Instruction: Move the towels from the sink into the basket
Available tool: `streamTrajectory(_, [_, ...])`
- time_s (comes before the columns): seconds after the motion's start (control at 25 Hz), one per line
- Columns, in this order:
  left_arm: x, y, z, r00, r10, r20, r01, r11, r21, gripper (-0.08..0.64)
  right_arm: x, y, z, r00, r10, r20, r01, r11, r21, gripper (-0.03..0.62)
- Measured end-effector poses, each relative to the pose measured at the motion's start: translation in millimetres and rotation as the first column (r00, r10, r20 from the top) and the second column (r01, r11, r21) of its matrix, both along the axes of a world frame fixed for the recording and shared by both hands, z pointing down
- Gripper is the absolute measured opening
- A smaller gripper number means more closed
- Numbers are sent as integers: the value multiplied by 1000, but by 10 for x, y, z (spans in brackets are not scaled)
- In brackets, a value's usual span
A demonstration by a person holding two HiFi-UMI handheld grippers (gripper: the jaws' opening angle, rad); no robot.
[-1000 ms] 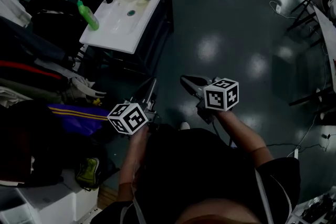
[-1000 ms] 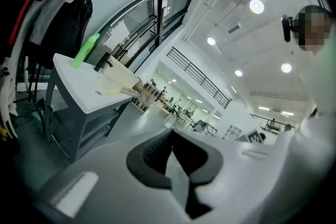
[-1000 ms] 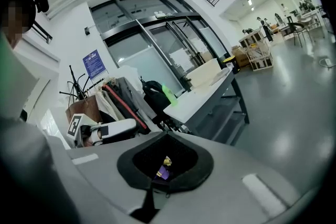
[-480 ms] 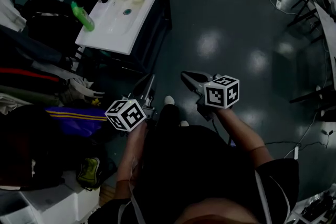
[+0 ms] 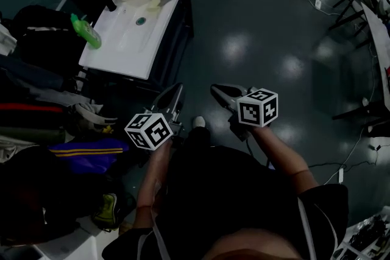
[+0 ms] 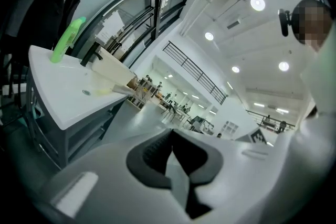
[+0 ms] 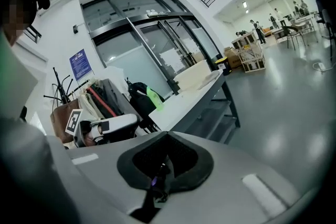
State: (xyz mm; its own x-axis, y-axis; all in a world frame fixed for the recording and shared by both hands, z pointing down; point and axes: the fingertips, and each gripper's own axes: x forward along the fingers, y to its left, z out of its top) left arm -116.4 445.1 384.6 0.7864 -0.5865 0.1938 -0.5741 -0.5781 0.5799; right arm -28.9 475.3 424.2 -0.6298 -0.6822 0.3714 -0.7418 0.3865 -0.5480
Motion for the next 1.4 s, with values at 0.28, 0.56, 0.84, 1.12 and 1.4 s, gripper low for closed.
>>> streamTrajectory(0.28, [-19,-547,-24,999,17,35,-18,1000,16,6,-100,-590,-58,1000,-15,6,15,1000,-2,-2])
streamTrajectory(0.56, [-82,-944,61,999,13,30,-13,1000,-7,6,-161,-975,-36,1000,-15,-8,15,1000,-13,-2])
streamTrajectory(0.84, [-81,-1259,114,1000,12,29,-11,1000,-22,6,-169,-1291,12,1000,-20,-2,20,1000,-23,-2])
streamTrajectory(1.12, [-164,-1584,155,1000,-8,18,8,1000,-21,6,-198,-1609,95,999,-32,-5,32,999,-40,-2])
streamTrajectory(1.4, [-228,-1860,217,1000,-9,29,10,1000,-18,6,-263,-1922,140,998,-53,-19,52,998,-35,-2])
